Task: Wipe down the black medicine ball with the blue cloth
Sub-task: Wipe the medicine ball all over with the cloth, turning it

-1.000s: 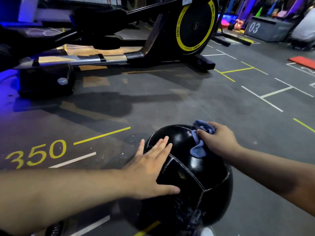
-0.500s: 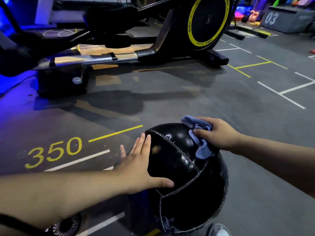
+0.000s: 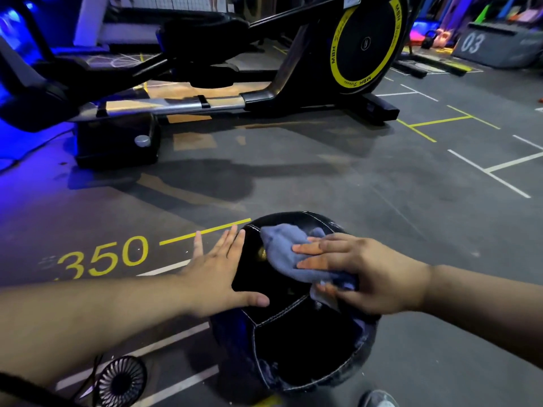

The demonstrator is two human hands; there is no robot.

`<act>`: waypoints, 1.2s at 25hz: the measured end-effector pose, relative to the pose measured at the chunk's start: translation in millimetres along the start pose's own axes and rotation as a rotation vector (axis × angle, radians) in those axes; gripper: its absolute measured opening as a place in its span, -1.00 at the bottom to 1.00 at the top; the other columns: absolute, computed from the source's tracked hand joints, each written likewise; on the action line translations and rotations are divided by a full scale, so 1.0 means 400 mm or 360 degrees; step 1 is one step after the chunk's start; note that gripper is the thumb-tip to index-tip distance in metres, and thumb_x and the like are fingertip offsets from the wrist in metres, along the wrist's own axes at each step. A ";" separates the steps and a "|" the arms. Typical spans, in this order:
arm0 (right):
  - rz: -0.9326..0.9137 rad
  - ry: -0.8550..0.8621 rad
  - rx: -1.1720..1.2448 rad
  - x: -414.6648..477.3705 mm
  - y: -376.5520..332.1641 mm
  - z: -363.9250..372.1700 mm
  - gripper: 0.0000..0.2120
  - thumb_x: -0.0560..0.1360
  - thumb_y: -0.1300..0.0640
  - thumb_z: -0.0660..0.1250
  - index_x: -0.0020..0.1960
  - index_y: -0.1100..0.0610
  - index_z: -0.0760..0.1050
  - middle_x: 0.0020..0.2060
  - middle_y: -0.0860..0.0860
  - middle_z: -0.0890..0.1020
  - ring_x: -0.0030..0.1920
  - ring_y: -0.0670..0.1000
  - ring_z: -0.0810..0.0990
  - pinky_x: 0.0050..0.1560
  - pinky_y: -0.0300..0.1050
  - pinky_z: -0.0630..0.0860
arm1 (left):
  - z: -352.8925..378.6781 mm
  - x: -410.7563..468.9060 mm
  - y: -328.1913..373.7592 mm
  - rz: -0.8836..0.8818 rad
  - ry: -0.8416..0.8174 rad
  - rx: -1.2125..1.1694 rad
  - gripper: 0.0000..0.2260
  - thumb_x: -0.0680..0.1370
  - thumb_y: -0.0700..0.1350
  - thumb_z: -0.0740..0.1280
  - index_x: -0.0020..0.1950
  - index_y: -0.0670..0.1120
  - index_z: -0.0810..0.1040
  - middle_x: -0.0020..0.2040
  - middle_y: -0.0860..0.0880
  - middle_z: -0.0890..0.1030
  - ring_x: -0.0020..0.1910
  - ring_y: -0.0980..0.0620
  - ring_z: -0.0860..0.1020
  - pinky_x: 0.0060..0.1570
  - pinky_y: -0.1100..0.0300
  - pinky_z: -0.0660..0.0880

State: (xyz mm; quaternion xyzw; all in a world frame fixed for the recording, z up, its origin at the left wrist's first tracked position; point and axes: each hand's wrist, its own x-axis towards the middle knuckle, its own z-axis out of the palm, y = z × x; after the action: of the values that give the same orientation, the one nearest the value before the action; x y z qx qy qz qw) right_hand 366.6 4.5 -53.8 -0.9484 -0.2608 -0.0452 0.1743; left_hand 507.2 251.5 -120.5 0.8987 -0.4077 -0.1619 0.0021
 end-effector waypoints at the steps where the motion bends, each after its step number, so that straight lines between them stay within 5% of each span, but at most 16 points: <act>1: 0.0084 0.0071 0.0160 0.003 -0.001 -0.014 -0.67 0.53 0.12 0.38 0.28 0.12 0.56 0.29 -0.05 0.59 0.30 -0.11 0.54 0.33 -0.16 0.41 | -0.010 0.001 -0.008 -0.0013 0.0022 0.0084 0.27 0.12 0.69 -0.18 0.53 -0.16 -0.37 0.55 -0.11 -0.37 0.52 0.03 -0.38 0.37 -0.38 -0.36; 4: 0.0702 0.0501 0.1261 0.031 0.001 -0.078 -0.77 0.50 0.15 0.42 0.14 0.17 0.61 -0.03 0.01 0.72 -0.05 -0.08 0.65 0.05 -0.13 0.54 | -0.050 -0.004 -0.001 0.0058 0.0178 0.0204 0.19 0.19 0.65 -0.21 0.56 -0.14 -0.31 0.56 -0.09 -0.36 0.51 0.02 -0.41 0.36 -0.38 -0.37; 6: 0.0744 0.0483 0.2144 0.039 0.019 -0.101 -0.73 0.54 0.04 0.29 0.08 0.19 0.63 -0.12 0.10 0.72 -0.16 0.05 0.68 -0.10 -0.08 0.59 | -0.074 -0.008 0.031 0.0272 0.0267 0.0164 0.05 0.29 0.59 -0.17 0.58 -0.05 -0.27 0.58 0.00 -0.29 0.52 0.10 -0.37 0.39 -0.34 -0.37; 8: 0.0978 0.0728 0.2494 0.032 0.040 -0.101 -0.65 0.63 0.16 0.12 -0.05 0.11 0.69 -0.19 0.05 0.73 -0.20 0.02 0.72 -0.15 -0.07 0.63 | -0.088 -0.008 0.062 0.0451 0.0261 0.0152 -0.06 0.36 0.54 -0.15 0.58 0.02 -0.23 0.59 0.07 -0.21 0.53 0.16 -0.32 0.40 -0.33 -0.35; 10: 0.1462 0.0793 0.2120 0.026 0.053 -0.083 -0.66 0.62 0.24 0.11 -0.12 0.15 0.65 -0.33 0.03 0.69 -0.32 -0.03 0.69 -0.19 -0.12 0.59 | -0.088 0.000 0.071 0.0495 0.0250 0.0159 -0.13 0.40 0.51 -0.13 0.58 0.06 -0.18 0.60 0.10 -0.15 0.54 0.18 -0.28 0.41 -0.32 -0.34; 13: 0.1775 0.0703 0.1597 0.046 0.083 -0.067 -0.81 0.50 0.10 0.34 -0.08 0.21 0.64 -0.25 0.11 0.63 -0.24 0.05 0.59 -0.15 -0.11 0.47 | -0.091 0.015 0.063 0.0519 0.0308 0.0176 -0.21 0.47 0.47 -0.06 0.59 0.11 -0.12 0.60 0.13 -0.08 0.55 0.18 -0.23 0.41 -0.32 -0.37; 16: 0.1888 0.0788 0.0939 0.046 0.096 -0.084 -0.81 0.49 0.04 0.39 -0.23 0.13 0.64 -0.25 0.08 0.67 -0.24 0.03 0.59 -0.12 -0.08 0.55 | -0.091 0.020 0.057 0.0494 0.0324 0.0155 -0.24 0.47 0.44 -0.06 0.59 0.13 -0.10 0.60 0.13 -0.05 0.55 0.18 -0.21 0.41 -0.29 -0.38; 21: 0.1884 0.0715 0.0306 0.020 0.093 -0.066 -0.75 0.54 -0.06 0.31 -0.08 0.13 0.58 -0.18 0.06 0.67 -0.06 0.12 0.61 -0.06 -0.07 0.49 | -0.096 0.024 0.042 0.0453 0.0335 0.0125 -0.25 0.45 0.43 -0.12 0.58 0.13 -0.01 0.59 0.16 0.02 0.54 0.20 -0.22 0.40 -0.27 -0.42; 25: 0.1695 0.0294 0.0469 0.010 0.051 -0.103 -0.64 0.48 -0.21 0.35 -0.18 0.10 0.55 -0.33 -0.04 0.58 -0.27 -0.01 0.54 -0.30 -0.19 0.43 | -0.108 0.029 0.047 0.0439 0.0378 0.0034 -0.27 0.45 0.40 -0.17 0.56 0.13 0.13 0.57 0.17 0.13 0.55 0.22 -0.19 0.41 -0.29 -0.38; 27: 0.1633 0.0096 0.0426 -0.001 0.036 -0.098 -0.75 0.36 -0.08 0.51 -0.13 0.06 0.55 -0.31 -0.06 0.61 -0.27 -0.03 0.58 -0.38 -0.25 0.47 | -0.116 0.026 0.057 0.0418 0.0397 -0.0028 -0.26 0.44 0.40 -0.17 0.52 0.11 0.24 0.57 0.14 0.15 0.55 0.21 -0.15 0.44 -0.27 -0.34; 30: 0.1504 0.0329 0.0400 -0.001 0.019 -0.117 -0.87 0.34 0.21 0.48 -0.19 0.06 0.55 -0.40 -0.09 0.59 -0.32 -0.01 0.57 -0.40 -0.26 0.49 | -0.134 0.022 0.089 0.0360 0.0522 -0.0151 -0.22 0.38 0.44 -0.07 0.46 0.07 0.35 0.55 0.07 0.23 0.55 0.15 0.07 0.51 -0.11 -0.14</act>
State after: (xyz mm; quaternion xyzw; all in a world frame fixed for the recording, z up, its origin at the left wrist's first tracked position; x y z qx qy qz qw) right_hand 370.4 -18.4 -12.3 -0.9251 0.2126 -0.0232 0.3137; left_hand 502.1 214.5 -67.2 0.8603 -0.4922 -0.0311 0.1288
